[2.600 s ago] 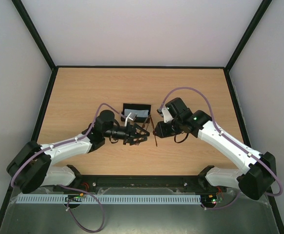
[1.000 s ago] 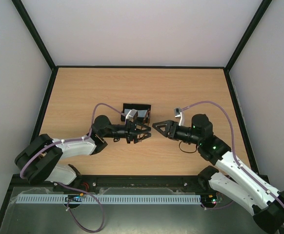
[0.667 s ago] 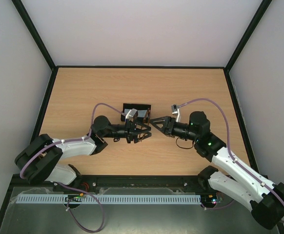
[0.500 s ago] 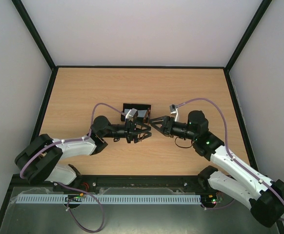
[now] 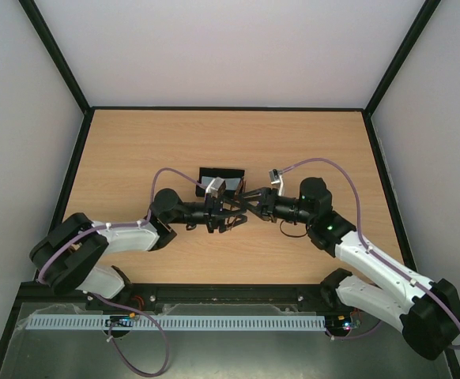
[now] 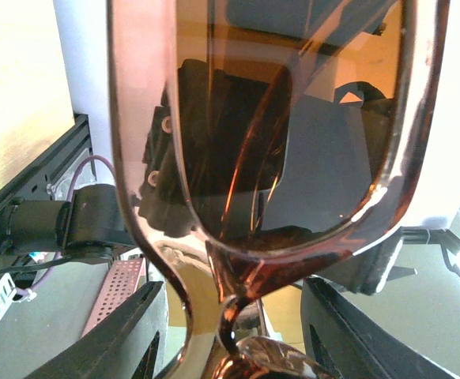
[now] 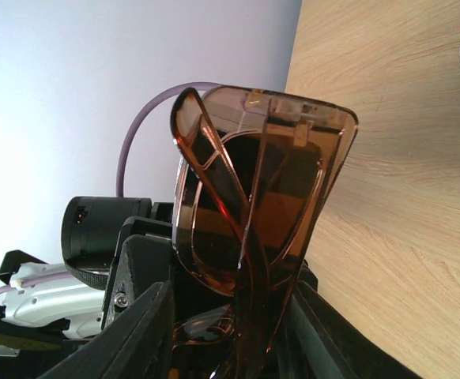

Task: Organize the sunglasses
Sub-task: Adjust the sunglasses case at the center of the board.

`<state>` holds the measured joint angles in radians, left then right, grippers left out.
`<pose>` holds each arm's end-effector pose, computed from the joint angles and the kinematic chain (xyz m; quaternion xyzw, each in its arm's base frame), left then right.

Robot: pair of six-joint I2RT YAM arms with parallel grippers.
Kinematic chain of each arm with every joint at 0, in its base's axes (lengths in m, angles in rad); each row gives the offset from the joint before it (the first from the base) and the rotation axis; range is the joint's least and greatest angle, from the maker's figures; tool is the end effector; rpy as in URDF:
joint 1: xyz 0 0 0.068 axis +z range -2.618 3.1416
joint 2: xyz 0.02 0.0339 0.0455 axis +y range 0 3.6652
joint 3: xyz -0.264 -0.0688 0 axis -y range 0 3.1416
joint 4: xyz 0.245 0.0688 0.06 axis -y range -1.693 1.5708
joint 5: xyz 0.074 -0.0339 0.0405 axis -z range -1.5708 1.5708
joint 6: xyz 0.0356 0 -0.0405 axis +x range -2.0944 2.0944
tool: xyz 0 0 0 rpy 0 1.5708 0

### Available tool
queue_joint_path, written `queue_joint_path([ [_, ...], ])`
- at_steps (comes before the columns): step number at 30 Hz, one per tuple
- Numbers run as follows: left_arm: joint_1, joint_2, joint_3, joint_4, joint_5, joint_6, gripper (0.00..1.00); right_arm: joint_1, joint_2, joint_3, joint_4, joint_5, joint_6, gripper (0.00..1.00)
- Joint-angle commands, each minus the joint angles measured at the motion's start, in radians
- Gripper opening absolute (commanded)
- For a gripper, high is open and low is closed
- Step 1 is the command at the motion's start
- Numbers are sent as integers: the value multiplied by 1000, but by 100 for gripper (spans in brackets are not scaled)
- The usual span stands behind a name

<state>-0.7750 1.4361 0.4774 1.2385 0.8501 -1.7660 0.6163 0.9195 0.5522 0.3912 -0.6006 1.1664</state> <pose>0.1728 -0.2067 0.2360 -0.0292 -0.6388 0.7685 0.0217 0.1626 0.1398 0.2939 -0.0225 0.6997 0.6616 0.2687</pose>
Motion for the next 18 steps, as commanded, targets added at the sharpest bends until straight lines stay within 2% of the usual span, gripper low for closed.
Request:
queue_joint_path([
  [1, -7, 17, 15, 148, -3, -11, 23, -3, 9, -9, 66, -43, 13, 40],
  [8, -7, 39, 25, 171, -6, -25, 23, -3, -4, -41, 77, -46, 27, 34],
  [16, -12, 62, 35, 190, -11, -33, 22, -3, 5, -50, 88, -55, 32, 22],
  [18, -13, 65, 36, 190, -12, -33, 22, -3, 8, -50, 89, -56, 32, 15],
])
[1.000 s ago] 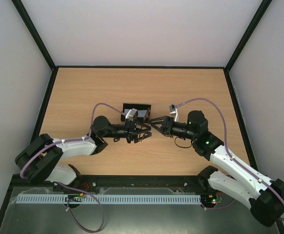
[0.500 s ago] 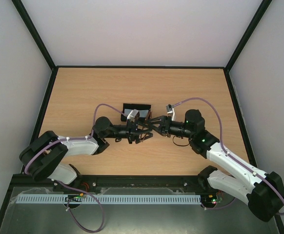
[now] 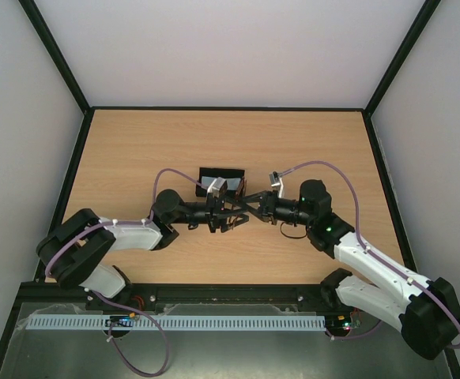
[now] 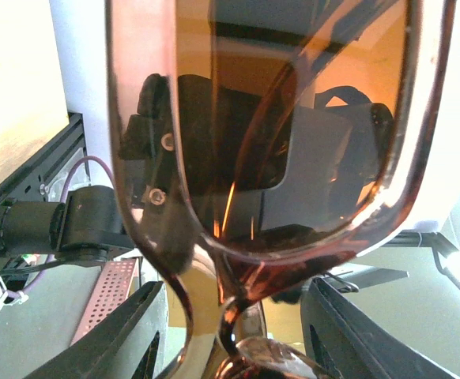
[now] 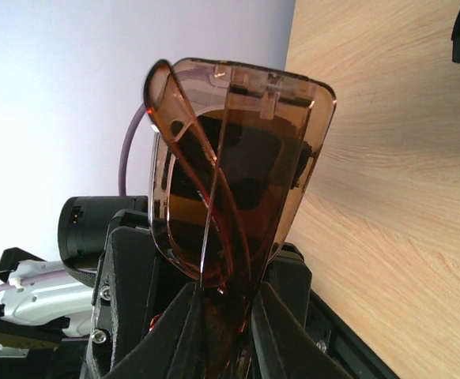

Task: Organize the sunglasses
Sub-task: Adjust the sunglasses case at the center of the board.

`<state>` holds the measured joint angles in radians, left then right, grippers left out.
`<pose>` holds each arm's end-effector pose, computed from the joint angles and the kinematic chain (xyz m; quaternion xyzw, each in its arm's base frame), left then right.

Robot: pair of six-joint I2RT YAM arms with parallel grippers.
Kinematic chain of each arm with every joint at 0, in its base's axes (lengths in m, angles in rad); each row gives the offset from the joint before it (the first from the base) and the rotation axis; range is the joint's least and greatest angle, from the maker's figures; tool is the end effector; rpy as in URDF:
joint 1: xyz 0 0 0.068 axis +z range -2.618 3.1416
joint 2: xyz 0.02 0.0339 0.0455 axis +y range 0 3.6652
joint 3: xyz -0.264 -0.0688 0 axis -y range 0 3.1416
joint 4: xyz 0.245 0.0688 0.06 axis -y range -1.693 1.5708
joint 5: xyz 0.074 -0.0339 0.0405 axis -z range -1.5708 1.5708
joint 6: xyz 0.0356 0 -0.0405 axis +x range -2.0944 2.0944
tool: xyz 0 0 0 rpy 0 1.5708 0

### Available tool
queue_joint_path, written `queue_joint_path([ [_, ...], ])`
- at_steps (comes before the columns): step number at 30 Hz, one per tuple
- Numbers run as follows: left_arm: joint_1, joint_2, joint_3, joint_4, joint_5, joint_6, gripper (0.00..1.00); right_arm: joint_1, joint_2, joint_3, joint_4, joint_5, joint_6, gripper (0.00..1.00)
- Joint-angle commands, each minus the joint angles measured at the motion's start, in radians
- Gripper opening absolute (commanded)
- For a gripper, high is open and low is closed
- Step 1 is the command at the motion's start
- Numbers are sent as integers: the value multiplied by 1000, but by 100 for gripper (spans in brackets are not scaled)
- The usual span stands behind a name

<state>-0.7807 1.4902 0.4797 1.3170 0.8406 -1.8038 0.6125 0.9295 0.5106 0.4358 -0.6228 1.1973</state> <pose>0.1753 -0.2109 0.2305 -0.0230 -0.6315 0.7744 0.0293 0.1625 0.1396 0.2819 -0.0168 0.7020 0.6665 0.2504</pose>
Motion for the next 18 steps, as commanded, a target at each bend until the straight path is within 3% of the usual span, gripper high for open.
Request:
queue_joint_path([
  [1, -8, 12, 35, 111, -4, 5, 22, 1, 0, -6, 45, -34, 2, 15],
  [7, -9, 11, 43, 95, -5, 15, 24, 1, 2, -7, 41, -25, 1, 10],
  [13, -1, -17, 38, 17, 0, 59, 57, 1, -30, 12, -53, 25, -33, 9],
  [18, 46, -91, 20, -110, -8, 123, 72, -22, -55, 66, -238, 90, -131, 6],
])
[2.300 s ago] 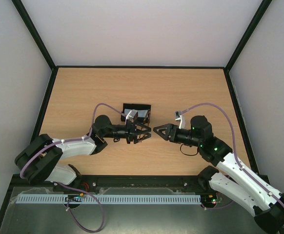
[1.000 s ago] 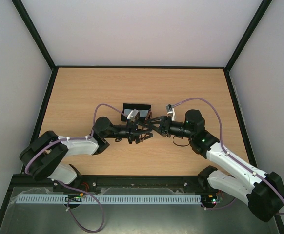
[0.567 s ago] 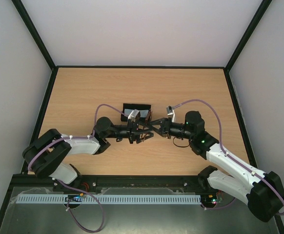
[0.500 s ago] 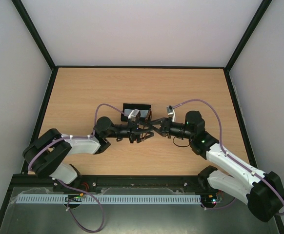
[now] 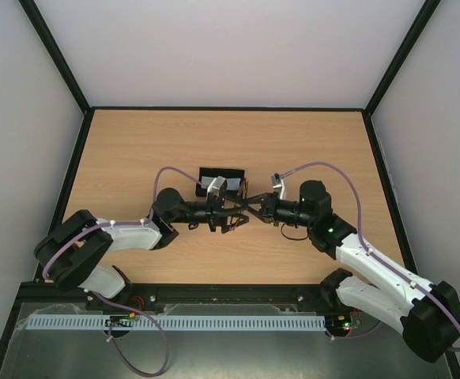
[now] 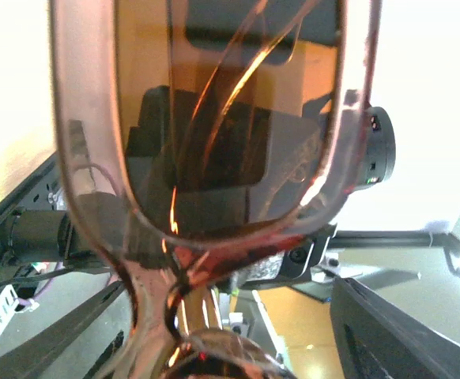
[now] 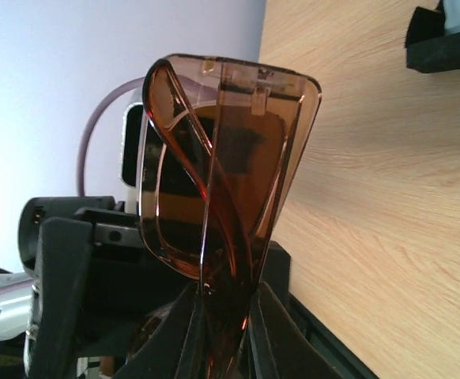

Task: Organize the sunglasses
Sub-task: Adjust the sunglasses case at the center of the board.

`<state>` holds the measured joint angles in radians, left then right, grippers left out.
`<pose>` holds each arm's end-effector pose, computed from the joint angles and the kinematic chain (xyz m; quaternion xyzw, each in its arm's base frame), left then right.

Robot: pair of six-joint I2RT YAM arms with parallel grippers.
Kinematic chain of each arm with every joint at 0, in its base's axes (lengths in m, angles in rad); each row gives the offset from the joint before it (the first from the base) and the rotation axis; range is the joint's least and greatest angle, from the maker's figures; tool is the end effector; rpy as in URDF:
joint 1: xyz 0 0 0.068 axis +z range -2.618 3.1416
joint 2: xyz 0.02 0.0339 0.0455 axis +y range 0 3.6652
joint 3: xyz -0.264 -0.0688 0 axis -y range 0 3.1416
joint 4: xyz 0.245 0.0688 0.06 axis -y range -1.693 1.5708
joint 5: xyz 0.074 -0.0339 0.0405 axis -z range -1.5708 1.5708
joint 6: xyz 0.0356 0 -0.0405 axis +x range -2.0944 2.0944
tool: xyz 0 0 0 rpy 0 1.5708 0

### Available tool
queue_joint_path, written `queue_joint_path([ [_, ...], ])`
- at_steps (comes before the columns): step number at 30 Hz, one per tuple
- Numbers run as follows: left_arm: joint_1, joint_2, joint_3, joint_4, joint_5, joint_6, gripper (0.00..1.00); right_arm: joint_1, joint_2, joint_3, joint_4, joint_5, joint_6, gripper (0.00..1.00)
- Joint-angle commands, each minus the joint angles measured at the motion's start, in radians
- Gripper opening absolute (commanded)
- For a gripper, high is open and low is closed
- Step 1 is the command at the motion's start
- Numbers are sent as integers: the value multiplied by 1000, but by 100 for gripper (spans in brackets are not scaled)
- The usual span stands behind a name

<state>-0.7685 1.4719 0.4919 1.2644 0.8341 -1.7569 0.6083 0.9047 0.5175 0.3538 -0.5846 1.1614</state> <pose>0.1788 -0.2096 0.2336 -0.0252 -0.6365 0.7708 0.0096 0.1611 0.1361 0.2807 -0.0048 0.7169 0.6463 0.2614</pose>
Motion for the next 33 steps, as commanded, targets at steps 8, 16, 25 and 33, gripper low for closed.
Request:
queue_joint_path([
  [8, 160, -332, 20, -709, -122, 400, 75, -167, 15, 213, -429, 111, -308, 6],
  [16, 221, -375, -74, -966, -267, 537, 30, -194, 292, 567, -623, 280, -554, 6],
  [25, 230, -268, -146, -939, -400, 566, 24, -196, 642, 848, -557, 411, -626, 6],
  [33, 292, -106, -166, -853, -458, 578, 18, -196, 980, 1099, -486, 440, -650, 3],
])
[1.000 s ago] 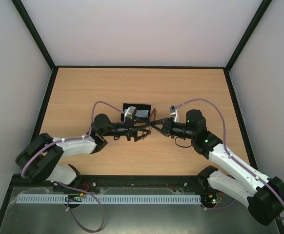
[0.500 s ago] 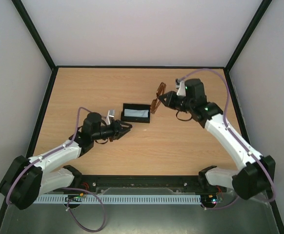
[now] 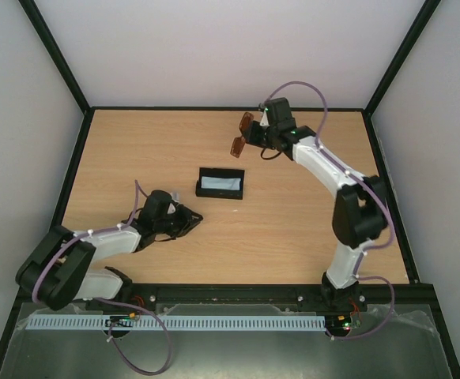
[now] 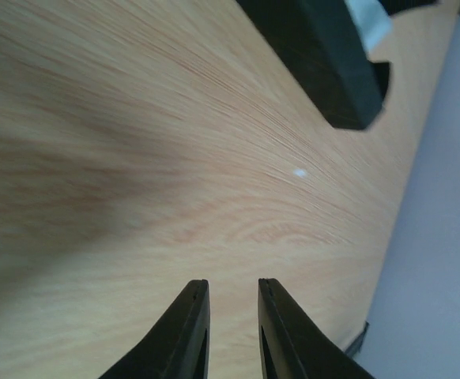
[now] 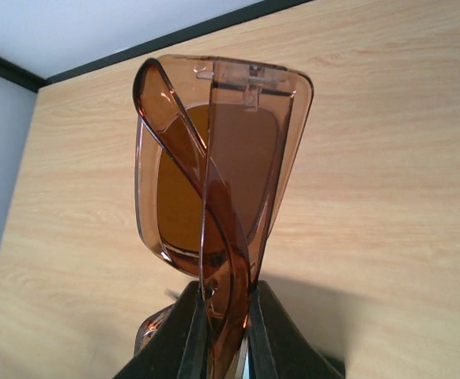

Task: Organize the sunglasses
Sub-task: Adjust the sunglasses case at the center of the board, then place the sunglasses in the sunglasses case.

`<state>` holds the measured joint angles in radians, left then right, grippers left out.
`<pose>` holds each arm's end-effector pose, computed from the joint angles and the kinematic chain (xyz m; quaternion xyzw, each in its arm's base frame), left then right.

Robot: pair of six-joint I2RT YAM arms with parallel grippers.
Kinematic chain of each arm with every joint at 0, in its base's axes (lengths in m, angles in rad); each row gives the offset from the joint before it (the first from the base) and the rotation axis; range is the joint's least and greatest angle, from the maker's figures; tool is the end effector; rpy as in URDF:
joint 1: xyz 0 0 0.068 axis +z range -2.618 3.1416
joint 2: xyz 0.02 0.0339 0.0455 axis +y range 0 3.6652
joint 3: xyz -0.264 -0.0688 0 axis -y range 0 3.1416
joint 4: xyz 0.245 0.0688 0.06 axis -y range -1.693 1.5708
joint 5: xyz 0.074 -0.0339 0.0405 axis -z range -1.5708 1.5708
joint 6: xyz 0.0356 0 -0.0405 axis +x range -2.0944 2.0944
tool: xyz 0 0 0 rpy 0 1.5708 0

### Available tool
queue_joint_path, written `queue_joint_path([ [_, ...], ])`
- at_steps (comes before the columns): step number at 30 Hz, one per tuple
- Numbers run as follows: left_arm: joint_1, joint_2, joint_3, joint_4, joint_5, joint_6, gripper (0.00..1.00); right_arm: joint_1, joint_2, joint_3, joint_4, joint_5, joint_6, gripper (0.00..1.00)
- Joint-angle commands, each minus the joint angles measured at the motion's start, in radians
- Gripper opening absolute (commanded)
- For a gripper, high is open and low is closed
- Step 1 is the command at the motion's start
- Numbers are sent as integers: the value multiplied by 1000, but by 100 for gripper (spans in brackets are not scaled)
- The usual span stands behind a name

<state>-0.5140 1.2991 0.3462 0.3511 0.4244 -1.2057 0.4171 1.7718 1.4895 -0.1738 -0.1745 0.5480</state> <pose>0.1911 -0.1247 0.1426 -0.2010 0.8471 -0.4666 0.1559 0.3839 0.1769 0.3135 0.0093 0.8466 0.3100 0.4324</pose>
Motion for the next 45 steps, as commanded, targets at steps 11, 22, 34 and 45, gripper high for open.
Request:
queue_joint_path([
  [11, 139, 385, 174, 89, -62, 92, 15, -38, 263, 299, -22, 73, -84, 1],
  [22, 154, 650, 459, 9, -58, 159, 12, -104, 234, 173, -18, 92, -99, 1],
  [34, 125, 710, 595, -63, -44, 197, 13, -54, 38, 72, -157, 48, -119, 2],
  [45, 47, 736, 535, 50, -26, 145, 13, 90, 160, 304, -490, 48, -109, 2],
])
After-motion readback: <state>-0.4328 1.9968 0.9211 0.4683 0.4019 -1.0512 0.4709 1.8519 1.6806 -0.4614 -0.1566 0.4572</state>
